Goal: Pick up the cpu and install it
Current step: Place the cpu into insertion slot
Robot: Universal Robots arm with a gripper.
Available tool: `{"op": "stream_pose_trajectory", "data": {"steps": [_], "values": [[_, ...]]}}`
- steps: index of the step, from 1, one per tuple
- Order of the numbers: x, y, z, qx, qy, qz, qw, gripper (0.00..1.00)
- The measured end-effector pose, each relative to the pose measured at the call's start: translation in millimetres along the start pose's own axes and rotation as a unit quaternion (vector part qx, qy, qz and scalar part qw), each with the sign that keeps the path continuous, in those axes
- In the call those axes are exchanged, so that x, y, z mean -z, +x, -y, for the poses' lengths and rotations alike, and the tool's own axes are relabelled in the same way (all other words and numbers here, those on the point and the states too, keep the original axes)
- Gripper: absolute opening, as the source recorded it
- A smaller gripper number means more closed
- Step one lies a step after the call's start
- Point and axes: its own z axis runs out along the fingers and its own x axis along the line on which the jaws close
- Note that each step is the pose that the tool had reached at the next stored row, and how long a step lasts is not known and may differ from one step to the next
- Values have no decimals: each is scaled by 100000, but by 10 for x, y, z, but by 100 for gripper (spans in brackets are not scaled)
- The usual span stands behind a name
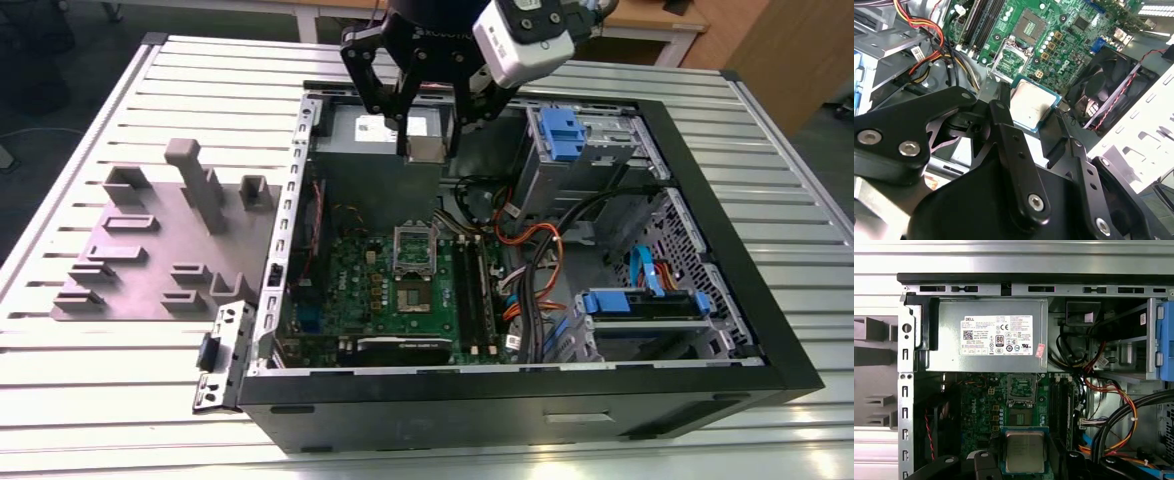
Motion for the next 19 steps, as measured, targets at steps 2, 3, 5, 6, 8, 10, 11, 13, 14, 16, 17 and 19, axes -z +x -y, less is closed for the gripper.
{"op": "stream_pose_trajectory", "data": {"steps": [2, 3, 5, 6, 8, 10, 11, 13, 14, 16, 17, 19], "values": [[-17, 0, 1, 2, 5, 4, 100000, 47], [-27, 0, 1, -2, 2, 6, 100000, 47], [-48, 0, 0, -4, 1, -1, 100000, 47], [-59, 0, 0, -18, 5, -2, 100000, 47], [-86, 0, 1, -218, 36, 0, 100000, 47], [-104, -1, 1, -431, 139, -2, 99999, 47], [-104, -1, 2, -444, 187, -8, 99999, 47], [-104, -2, 2, -445, 206, -4, 99999, 47], [-105, -1, 2, -448, 210, -3, 99999, 47], [-105, -1, 2, -451, 219, 0, 99999, 47], [-110, -1, 1, -451, 210, 3, 99999, 47], [-134, -1, 3, -448, 209, 4, 99999, 47]]}}
